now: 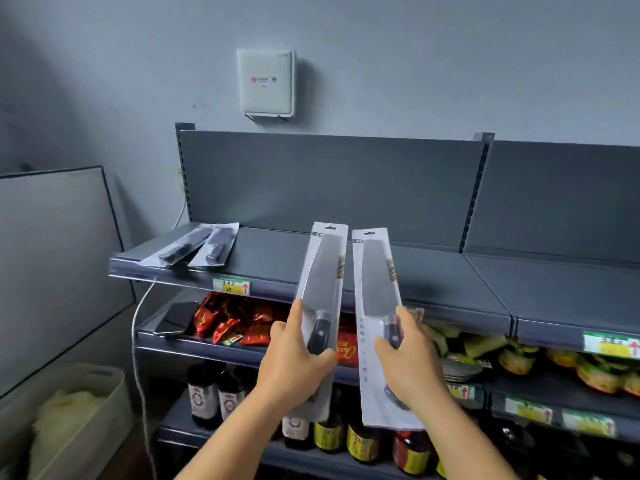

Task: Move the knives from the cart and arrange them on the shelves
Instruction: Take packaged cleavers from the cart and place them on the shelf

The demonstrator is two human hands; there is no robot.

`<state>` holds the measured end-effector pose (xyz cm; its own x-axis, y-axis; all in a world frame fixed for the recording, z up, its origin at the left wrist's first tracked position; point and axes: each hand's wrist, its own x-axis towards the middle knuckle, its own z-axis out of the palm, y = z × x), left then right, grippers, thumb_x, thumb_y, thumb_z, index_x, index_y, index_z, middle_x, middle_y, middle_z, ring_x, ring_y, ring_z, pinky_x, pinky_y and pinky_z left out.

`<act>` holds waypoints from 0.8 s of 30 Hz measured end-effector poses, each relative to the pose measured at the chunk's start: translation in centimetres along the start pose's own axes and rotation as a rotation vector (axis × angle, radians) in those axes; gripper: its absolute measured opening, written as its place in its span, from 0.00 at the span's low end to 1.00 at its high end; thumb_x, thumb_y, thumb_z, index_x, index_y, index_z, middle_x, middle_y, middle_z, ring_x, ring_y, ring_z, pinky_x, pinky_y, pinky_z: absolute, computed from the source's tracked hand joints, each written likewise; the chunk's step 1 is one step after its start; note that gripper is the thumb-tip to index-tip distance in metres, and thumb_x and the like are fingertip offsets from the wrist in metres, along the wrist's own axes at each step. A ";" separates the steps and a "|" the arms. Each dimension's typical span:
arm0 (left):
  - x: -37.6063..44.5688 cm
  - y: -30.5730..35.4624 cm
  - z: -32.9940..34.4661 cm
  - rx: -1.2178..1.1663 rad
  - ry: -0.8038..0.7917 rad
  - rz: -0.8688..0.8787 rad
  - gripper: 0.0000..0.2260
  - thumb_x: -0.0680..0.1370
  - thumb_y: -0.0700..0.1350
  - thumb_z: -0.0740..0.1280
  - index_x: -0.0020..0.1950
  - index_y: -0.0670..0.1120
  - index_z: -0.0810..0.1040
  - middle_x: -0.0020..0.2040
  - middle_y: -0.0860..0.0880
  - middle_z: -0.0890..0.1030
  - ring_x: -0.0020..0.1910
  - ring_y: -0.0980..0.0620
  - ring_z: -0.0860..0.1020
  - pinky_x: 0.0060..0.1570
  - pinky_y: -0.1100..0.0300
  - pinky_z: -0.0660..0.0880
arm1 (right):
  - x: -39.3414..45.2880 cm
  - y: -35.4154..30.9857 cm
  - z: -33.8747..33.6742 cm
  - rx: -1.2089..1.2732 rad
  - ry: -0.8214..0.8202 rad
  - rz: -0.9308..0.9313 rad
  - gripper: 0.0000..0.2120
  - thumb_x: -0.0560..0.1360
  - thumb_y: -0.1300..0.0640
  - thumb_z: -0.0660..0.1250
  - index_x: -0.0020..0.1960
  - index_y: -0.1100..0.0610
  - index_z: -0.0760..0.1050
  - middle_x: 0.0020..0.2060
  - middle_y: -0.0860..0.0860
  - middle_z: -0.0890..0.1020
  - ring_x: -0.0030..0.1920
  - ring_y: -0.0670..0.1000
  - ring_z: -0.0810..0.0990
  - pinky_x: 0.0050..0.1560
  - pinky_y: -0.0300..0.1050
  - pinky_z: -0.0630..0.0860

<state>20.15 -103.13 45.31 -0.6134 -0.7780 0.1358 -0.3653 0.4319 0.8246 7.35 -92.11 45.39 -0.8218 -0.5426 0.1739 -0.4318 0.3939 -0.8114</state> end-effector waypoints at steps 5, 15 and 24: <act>5.4 -1.5 -4.1 0.075 0.076 -0.079 0.39 0.72 0.50 0.69 0.77 0.54 0.52 0.62 0.51 0.61 0.48 0.51 0.76 0.51 0.54 0.77 | 5.4 -3.4 4.5 -0.017 -0.067 -0.033 0.24 0.76 0.56 0.62 0.71 0.51 0.64 0.59 0.52 0.74 0.48 0.53 0.76 0.38 0.40 0.73; 17.6 -2.9 -7.5 0.319 0.124 -0.235 0.34 0.70 0.48 0.67 0.74 0.50 0.57 0.65 0.46 0.62 0.54 0.45 0.76 0.48 0.57 0.71 | 16.6 -7.0 13.7 0.032 -0.266 -0.007 0.14 0.75 0.58 0.61 0.60 0.53 0.70 0.52 0.58 0.77 0.34 0.50 0.72 0.30 0.39 0.65; 25.3 -3.8 -7.3 0.488 0.074 -0.346 0.17 0.70 0.49 0.67 0.55 0.46 0.68 0.60 0.44 0.62 0.45 0.43 0.77 0.45 0.53 0.74 | 23.6 -9.7 18.3 -0.073 -0.335 -0.030 0.12 0.76 0.57 0.60 0.59 0.56 0.70 0.61 0.59 0.72 0.45 0.57 0.73 0.45 0.42 0.68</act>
<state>11.10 -127.79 49.66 -0.3574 -0.9329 -0.0437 -0.8251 0.2935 0.4827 -1.05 -122.31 47.20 -0.6455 -0.7637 -0.0055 -0.4897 0.4194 -0.7644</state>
